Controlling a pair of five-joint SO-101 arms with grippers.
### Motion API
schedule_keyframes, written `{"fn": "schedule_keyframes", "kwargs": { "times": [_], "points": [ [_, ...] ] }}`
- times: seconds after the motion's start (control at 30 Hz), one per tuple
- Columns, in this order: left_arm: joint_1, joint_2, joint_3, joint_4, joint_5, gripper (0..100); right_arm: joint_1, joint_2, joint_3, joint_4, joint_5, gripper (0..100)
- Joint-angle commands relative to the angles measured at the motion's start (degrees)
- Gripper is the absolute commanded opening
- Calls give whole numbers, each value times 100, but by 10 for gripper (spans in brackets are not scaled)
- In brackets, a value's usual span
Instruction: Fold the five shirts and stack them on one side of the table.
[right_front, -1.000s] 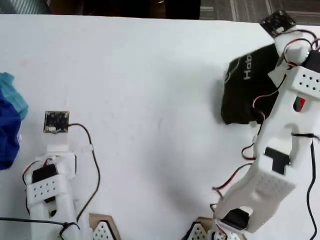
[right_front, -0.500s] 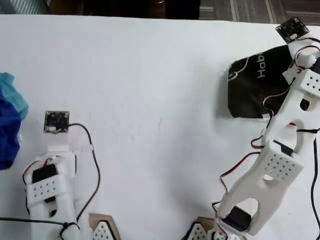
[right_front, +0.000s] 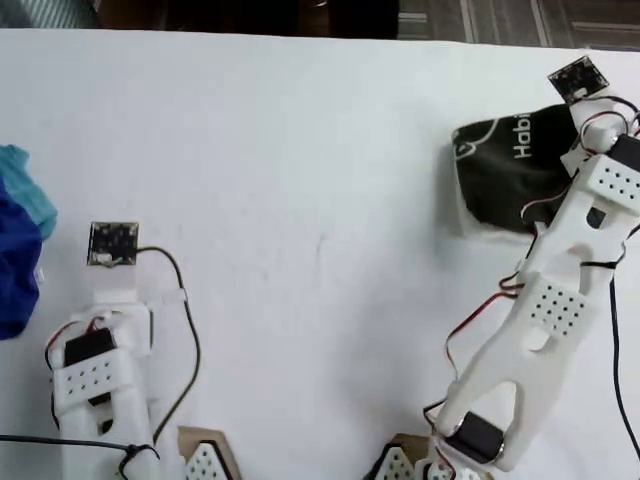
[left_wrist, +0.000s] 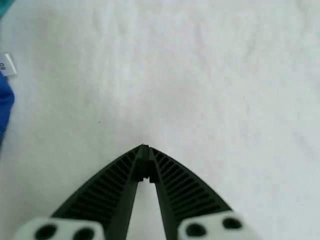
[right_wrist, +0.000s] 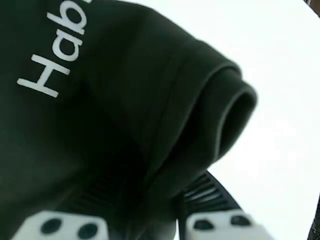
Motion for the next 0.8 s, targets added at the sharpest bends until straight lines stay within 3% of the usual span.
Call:
{"fn": "schedule_keyframes", "kwargs": {
  "times": [0.0, 0.07, 0.23, 0.47, 0.6, 0.67, 0.77],
  "points": [
    [0, -88, -13, -88, 44, 27, 66, 66, -457, -101, 18, 25],
    [0, -88, -13, -88, 44, 27, 57, 101, -519, -48, 9, 50],
    [0, -88, -13, -88, 44, 27, 92, -75, -1002, 479, 9, 247],
    [0, -88, -13, -88, 44, 27, -48, -840, -1714, 760, -44, 122],
    [0, -88, -13, -88, 44, 27, -242, -892, -1723, 145, -1336, 12],
    [0, -88, -13, -88, 44, 27, -374, -813, -1662, -215, -1969, 29],
    [0, -88, -13, -88, 44, 27, -620, -444, -1415, -558, -2180, 20]
  ]
}}
